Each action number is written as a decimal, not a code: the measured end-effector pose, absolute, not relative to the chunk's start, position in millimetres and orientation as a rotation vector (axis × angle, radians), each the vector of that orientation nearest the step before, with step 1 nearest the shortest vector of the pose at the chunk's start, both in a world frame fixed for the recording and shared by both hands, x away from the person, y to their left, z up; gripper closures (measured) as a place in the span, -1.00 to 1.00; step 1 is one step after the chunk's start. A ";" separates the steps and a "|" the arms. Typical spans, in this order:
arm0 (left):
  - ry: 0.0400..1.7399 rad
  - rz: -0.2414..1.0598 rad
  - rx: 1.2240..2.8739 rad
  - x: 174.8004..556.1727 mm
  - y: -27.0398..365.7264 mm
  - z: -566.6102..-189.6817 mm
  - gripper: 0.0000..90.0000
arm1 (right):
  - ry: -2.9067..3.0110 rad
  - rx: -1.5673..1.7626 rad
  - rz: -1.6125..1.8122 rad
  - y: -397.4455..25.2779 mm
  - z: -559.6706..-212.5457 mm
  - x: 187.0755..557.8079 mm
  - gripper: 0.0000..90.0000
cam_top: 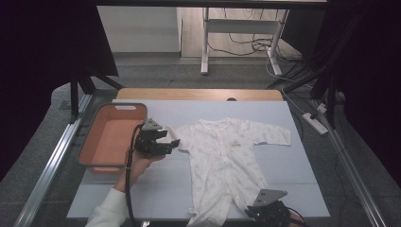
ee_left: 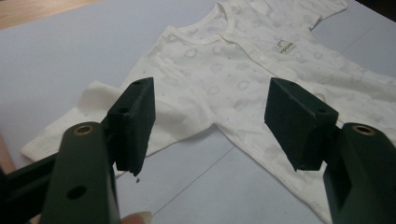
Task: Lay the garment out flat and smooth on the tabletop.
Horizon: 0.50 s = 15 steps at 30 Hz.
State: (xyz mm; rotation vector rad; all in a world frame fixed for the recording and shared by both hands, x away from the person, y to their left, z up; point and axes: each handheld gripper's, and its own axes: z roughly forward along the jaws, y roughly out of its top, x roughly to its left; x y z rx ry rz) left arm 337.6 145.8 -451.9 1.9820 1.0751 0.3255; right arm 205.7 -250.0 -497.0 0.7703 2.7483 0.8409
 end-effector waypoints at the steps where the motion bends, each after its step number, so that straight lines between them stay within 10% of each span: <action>1: 1.075 0.325 1.983 337.6 146.0 -452.0 -0.23 | 2.767 0.750 0.855 -246.4 -496.6 202.3 0.86; 6: 1.071 0.323 1.980 337.5 145.7 -451.7 -0.23 | 2.804 0.706 0.931 -234.1 -494.4 194.6 0.83; 15: 1.076 0.318 1.974 337.7 146.6 -452.3 -0.23 | 2.597 0.844 1.116 -260.7 -476.6 209.0 0.10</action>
